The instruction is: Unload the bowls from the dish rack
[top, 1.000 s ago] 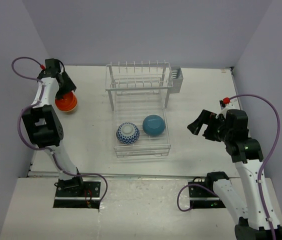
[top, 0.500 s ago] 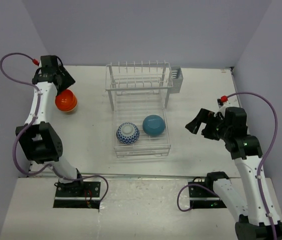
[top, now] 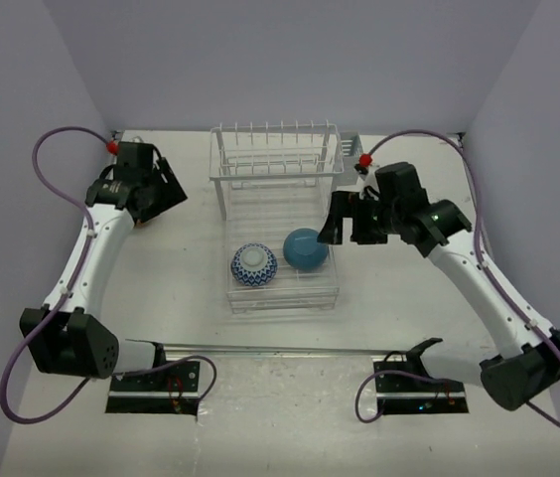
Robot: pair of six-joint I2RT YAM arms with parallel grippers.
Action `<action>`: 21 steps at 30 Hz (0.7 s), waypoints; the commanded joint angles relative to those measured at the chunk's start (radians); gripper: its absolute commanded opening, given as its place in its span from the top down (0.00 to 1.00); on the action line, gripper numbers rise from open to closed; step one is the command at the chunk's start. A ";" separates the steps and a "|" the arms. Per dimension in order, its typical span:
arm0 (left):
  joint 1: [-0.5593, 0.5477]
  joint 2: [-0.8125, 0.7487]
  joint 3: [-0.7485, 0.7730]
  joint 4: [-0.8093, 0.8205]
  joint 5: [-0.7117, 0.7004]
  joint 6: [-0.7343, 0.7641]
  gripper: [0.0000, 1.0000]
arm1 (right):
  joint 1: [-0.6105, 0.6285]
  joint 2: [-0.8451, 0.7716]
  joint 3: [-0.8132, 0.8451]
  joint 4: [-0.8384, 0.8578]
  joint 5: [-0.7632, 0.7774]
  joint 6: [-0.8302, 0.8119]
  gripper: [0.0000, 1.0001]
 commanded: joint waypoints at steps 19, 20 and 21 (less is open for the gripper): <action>-0.010 -0.211 -0.217 0.069 0.319 -0.009 0.32 | 0.281 0.337 0.228 0.031 0.160 0.077 0.08; -0.013 -0.212 -0.220 0.068 0.320 -0.008 0.32 | 0.288 0.343 0.229 0.033 0.177 0.079 0.09; -0.014 -0.212 -0.228 0.068 0.322 -0.008 0.32 | 0.299 0.352 0.231 0.034 0.183 0.080 0.09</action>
